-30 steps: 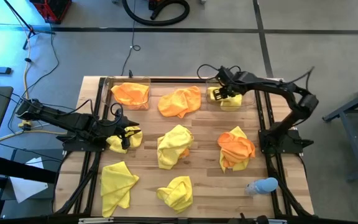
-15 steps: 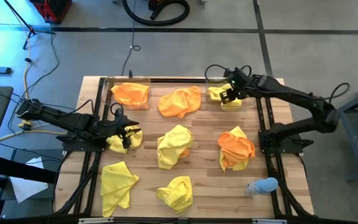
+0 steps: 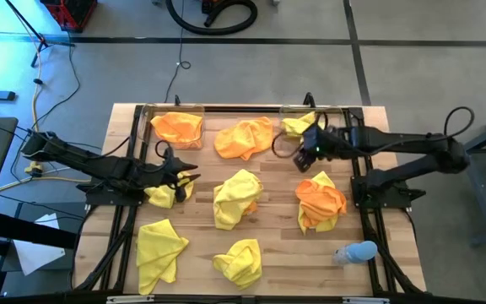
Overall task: Sort microfiber towel by color & place in baskets
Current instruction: Put the top center yellow microfiber cloth into the right transparent bin
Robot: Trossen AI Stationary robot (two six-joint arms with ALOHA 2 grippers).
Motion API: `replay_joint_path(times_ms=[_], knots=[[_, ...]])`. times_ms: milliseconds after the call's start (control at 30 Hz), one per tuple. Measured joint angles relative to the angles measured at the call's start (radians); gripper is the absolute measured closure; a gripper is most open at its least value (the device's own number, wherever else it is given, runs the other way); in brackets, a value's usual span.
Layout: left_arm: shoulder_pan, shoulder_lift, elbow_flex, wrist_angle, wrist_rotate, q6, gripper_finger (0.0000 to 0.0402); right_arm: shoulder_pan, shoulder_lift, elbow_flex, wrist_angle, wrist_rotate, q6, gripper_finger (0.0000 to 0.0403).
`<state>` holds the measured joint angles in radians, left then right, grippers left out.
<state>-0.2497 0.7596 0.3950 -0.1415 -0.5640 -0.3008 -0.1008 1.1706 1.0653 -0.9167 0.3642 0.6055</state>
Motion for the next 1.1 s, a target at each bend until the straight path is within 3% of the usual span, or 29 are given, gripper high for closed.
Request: replay_joint_path(times_ms=[367, 667, 800, 933, 1100], knots=[[0.000, 0.006, 0.000, 0.011, 0.002, -0.003, 0.0271, 0.213, 0.002, -0.001, 0.072, 0.055, -0.018, 0.0245], [0.000, 0.006, 0.000, -0.004, 0.004, 0.051, 0.0271, 0.262, 0.017, -0.001, 0.292, 0.015, -0.256, 0.0245], [0.000, 0.006, 0.000, -0.027, 0.024, 0.051, 0.0271, 0.261, 0.085, 0.000, 0.462, -0.080, -0.362, 0.0245], [0.001, 0.006, 0.000, -0.049, 0.031, 0.052, 0.0271, 0.261, 0.192, 0.000, 0.591, -0.107, -0.459, 0.0245], [0.001, 0.006, 0.001, -0.063, 0.038, 0.086, 0.0271, 0.238, 0.336, 0.100, 0.578, -0.105, -0.483, 0.0245]])
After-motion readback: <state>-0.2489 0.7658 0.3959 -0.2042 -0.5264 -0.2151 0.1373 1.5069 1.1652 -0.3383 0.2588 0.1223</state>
